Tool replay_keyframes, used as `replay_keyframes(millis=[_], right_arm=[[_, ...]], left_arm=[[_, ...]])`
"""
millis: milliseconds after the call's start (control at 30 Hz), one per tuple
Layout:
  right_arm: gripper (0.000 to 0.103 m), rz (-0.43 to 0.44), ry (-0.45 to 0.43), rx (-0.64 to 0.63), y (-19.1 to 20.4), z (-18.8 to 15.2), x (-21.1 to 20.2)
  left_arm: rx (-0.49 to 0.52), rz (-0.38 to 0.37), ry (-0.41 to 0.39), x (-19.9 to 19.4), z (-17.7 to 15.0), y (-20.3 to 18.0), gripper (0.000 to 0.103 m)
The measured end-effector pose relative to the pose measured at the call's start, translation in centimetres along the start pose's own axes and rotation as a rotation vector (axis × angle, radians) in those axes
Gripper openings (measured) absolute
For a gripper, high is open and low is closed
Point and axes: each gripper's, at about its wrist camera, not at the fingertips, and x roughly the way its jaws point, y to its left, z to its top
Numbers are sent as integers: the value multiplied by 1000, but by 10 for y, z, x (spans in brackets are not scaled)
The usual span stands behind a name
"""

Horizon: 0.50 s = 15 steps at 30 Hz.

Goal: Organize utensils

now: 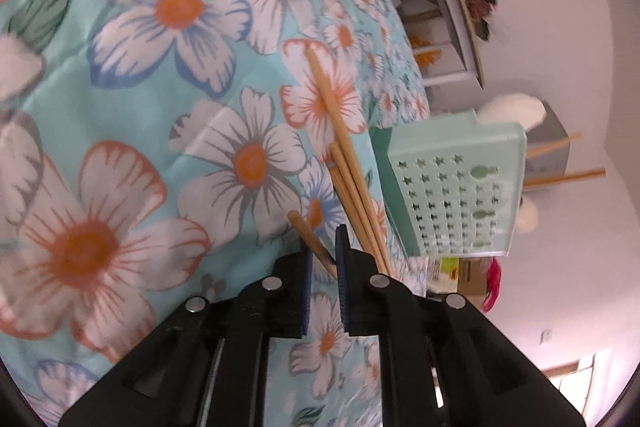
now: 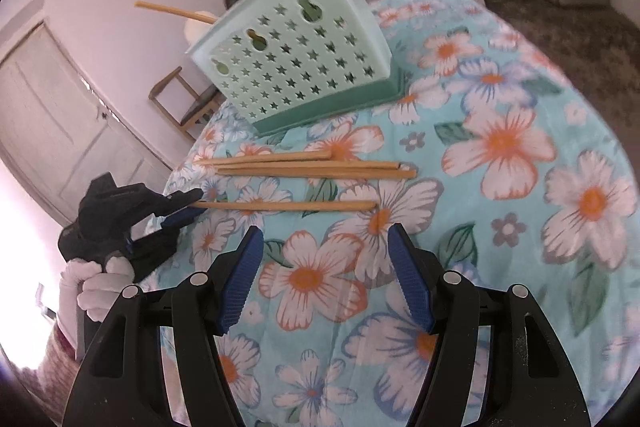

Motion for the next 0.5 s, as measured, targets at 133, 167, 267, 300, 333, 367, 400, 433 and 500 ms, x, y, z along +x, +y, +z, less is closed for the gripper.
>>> replay_keyframes(millis=[133,167,267,300,333,367,400,433,500], right_arm=[[58,-29,-39,-72,15,6,-12],[57,-38,-47,-93,18,8,-14],[54,-62,-72,-184,33,15,-19],[54,-70,-82,-230,40,18,-21],[53,-78,-91,-272,45,21,-22],[53,-85,-96,-311,50,23,-22],[53,-92,-99,-356,56,26,-21],[53,-100,-100,-410,62,29,-19],[53,-126,-114,-506,71,33,-16]], left_arm=[[73,15,-21,-9,2,-4,11],[86,19,-26,-11,2,-3,11],[127,34,-44,-17,5,-1,12],[149,43,-52,-20,6,-2,12],[166,54,-61,-22,6,-3,13],[179,61,-67,-23,5,-3,13],[196,68,-72,-24,4,-4,13],[215,78,-78,-25,3,-4,14],[231,85,-84,-27,2,-2,14]])
